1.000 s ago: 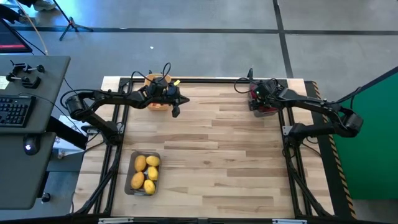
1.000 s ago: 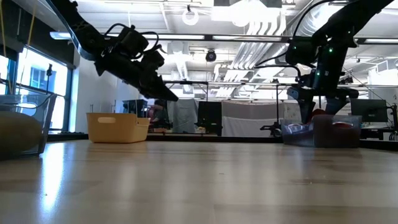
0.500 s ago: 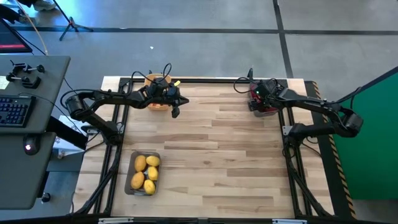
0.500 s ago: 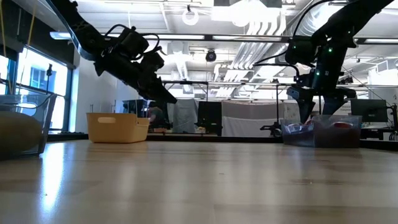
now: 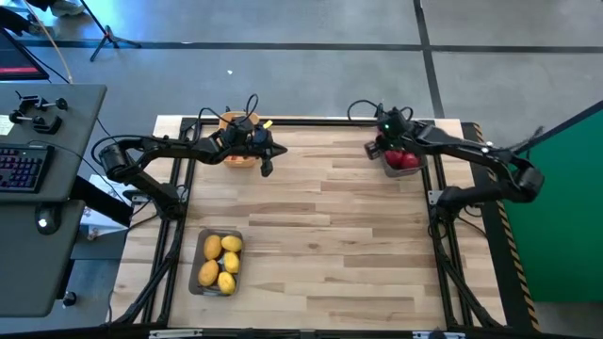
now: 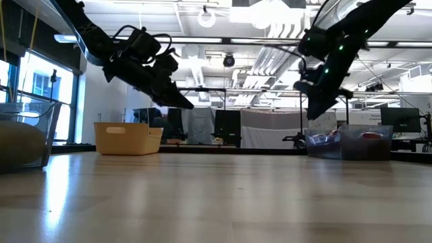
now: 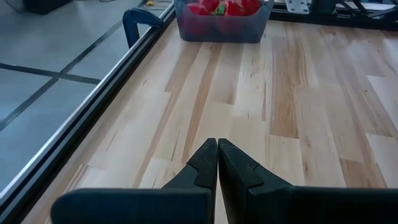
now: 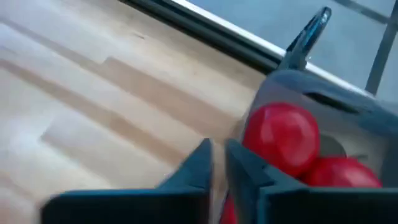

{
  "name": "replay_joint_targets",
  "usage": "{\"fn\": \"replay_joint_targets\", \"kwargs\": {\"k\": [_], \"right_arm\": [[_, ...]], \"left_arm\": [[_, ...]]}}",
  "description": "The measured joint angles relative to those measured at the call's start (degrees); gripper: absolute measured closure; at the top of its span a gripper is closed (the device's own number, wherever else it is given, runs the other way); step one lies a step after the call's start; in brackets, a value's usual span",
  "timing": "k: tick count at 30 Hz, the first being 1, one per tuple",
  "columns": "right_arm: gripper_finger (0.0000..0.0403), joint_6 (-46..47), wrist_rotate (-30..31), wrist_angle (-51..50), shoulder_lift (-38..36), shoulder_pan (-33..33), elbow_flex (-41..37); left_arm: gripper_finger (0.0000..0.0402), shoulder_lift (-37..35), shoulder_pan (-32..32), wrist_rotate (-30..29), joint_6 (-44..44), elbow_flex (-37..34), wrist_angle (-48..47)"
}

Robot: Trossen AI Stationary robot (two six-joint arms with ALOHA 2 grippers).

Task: Sort produce into baskets
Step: Adjust the top gray bin, then return to Home Position

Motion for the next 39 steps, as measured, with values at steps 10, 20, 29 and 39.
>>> {"fn": "replay_joint_targets", "kwargs": {"k": [10,20,29,39], "right_arm": [[0.0380,-4.0,3.0,8.4,13.0,-4.6,2.2],[0.0401,-6.7,9.0,9.3,14.4,-5.4,5.5],[0.0403,-16.2,0.9,29.6,11.2,2.4,-3.2],[0.0403,-21.9,-4.8,58.2,9.9,15.1,-13.5]], "left_arm": [[0.0401,0.0,0.6,-0.1,-0.2,0.0,1.1],[0.0401,0.0,2.2,-0.5,-0.7,0.0,2.2],[0.0401,0.0,0.4,0.1,-0.3,0.0,2.9],[0.0401,0.0,-2.8,0.2,-1.1,0.0,9.0]]}}
